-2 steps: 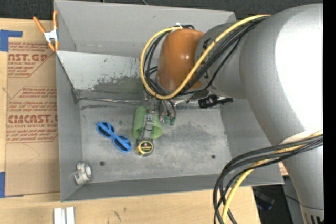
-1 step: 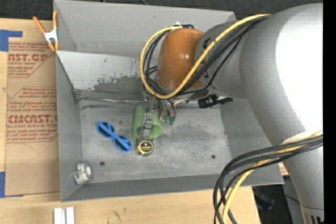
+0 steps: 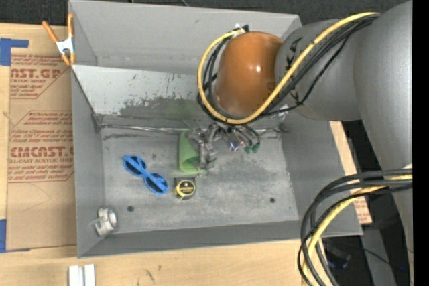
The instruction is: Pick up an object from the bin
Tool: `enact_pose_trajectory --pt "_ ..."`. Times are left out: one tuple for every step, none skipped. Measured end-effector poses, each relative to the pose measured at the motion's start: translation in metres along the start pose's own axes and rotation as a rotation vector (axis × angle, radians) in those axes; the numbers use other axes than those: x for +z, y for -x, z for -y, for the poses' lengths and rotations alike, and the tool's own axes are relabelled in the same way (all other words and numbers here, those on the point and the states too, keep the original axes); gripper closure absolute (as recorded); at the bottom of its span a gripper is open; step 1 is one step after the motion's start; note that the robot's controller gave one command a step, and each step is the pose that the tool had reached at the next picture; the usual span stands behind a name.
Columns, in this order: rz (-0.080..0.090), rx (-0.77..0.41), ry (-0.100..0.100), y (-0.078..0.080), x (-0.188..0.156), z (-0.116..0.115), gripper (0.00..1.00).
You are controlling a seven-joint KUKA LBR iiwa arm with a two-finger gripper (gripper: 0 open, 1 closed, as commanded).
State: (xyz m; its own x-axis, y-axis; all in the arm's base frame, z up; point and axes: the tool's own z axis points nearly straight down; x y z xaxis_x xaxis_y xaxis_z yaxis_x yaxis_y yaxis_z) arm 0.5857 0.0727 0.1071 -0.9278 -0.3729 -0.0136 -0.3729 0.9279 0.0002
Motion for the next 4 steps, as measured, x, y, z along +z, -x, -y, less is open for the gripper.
enact_pose_trajectory --pt "-0.002 0.014 -0.004 -0.01 -0.136 0.003 1.0" --pt "-0.01 0.013 0.0 -0.011 -0.131 0.002 0.0" --pt "-0.018 -0.205 0.004 -0.006 0.011 -0.007 0.0" --pt "-0.011 -0.204 0.002 -0.004 0.007 -0.007 1.0"
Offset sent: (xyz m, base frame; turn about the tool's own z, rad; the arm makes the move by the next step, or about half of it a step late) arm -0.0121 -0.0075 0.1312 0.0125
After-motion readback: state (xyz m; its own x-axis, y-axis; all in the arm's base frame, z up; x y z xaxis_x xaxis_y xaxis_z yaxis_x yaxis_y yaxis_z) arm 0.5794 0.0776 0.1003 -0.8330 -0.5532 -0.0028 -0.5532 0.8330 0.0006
